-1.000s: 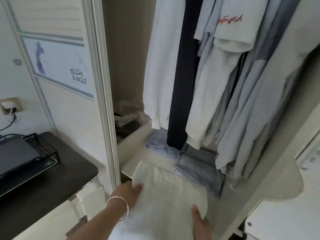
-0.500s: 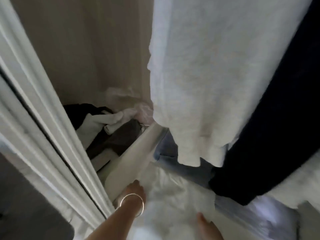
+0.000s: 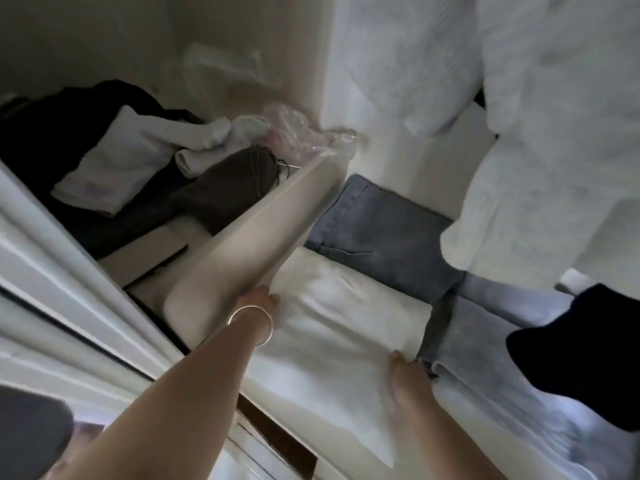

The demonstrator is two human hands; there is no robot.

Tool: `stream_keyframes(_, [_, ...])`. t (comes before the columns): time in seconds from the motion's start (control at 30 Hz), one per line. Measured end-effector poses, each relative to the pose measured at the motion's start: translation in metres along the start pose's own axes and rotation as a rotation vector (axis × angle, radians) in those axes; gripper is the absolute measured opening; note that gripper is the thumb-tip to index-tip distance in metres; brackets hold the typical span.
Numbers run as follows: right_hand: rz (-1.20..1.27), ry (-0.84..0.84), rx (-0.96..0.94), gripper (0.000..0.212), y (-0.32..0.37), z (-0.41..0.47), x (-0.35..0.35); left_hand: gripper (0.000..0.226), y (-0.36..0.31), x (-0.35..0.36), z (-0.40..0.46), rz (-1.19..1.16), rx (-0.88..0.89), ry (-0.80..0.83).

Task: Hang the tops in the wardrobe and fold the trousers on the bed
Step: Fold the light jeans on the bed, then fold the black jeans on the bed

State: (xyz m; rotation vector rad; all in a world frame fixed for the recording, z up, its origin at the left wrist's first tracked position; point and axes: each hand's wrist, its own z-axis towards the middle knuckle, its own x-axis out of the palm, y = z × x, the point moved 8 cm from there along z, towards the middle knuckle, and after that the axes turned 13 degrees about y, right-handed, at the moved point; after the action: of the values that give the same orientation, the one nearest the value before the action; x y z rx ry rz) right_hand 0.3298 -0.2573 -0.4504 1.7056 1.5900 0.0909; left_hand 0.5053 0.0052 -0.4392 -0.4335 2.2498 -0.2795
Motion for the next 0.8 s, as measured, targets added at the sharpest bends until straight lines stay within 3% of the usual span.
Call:
stream_keyframes(0.17, [-0.22, -0.11, 0.03, 0.057, 0.019, -0.034, -0.012, 0.047, 0.0, -0.018, -0.035, 0.021, 0.015, -0.068])
stream_keyframes(0.23, [-0.359, -0.207, -0.102, 0.051, 0.045, -0.065, -0.019, 0.051, -0.012, -0.026, -0.067, 0.108, 0.067, -0.067])
stream_keyframes(0.37, [-0.489, -0.177, -0.42, 0.033, 0.105, -0.155, -0.011, 0.044, -0.041, -0.043, -0.157, 0.277, 0.198, 0.053])
stream_keyframes(0.43, [-0.524, -0.081, -0.572, 0.023, 0.125, -0.211, -0.001, 0.039, -0.047, -0.056, -0.223, 0.289, 0.244, 0.016])
stream_keyframes(0.57, [-0.415, 0.125, -0.895, 0.02, 0.141, -0.351, 0.012, 0.03, -0.031, -0.094, -0.379, 0.293, 0.29, -0.228])
stream_keyframes(0.8, [-0.358, 0.581, -1.402, 0.008, 0.08, -0.631, 0.07, 0.013, 0.146, -0.114, -0.668, -0.085, 0.089, -0.71])
